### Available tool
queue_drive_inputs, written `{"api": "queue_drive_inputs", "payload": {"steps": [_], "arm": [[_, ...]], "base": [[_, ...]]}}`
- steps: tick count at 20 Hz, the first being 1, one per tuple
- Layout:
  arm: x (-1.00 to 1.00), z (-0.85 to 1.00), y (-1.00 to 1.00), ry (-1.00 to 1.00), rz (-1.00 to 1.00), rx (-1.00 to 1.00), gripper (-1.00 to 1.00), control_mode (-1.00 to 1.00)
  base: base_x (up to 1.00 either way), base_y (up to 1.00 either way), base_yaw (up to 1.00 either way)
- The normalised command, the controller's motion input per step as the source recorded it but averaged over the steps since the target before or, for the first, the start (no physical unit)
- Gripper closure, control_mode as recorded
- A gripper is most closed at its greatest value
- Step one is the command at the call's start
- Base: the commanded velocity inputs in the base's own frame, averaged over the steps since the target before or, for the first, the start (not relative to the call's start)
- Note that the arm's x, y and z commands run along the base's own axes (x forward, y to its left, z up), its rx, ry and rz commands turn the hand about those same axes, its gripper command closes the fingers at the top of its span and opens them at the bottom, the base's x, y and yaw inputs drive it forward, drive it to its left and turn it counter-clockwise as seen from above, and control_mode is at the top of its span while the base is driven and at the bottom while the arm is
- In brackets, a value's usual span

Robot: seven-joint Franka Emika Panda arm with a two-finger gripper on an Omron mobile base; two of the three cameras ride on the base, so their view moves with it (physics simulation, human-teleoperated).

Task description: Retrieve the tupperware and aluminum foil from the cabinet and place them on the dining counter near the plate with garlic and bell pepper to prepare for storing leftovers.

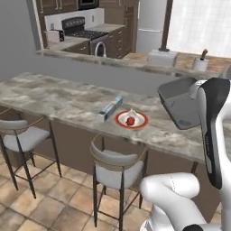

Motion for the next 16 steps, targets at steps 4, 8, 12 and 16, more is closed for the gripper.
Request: {"api": "queue_drive_inputs", "payload": {"steps": [4, 8, 12, 16], "arm": [[0.0, 0.0, 0.0, 0.0, 0.0, 0.0, 1.0, 1.0], [0.0, 0.0, 0.0, 0.0, 0.0, 0.0, 1.0, 1.0], [0.0, 0.0, 0.0, 0.0, 0.0, 0.0, 1.0, 1.0], [0.0, 0.0, 0.0, 0.0, 0.0, 0.0, 1.0, 1.0]], "base": [[0.44, 0.87, -0.54], [0.4, 0.71, -0.54], [0.37, 0.54, -0.51], [0.35, 0.21, -0.42]]}}
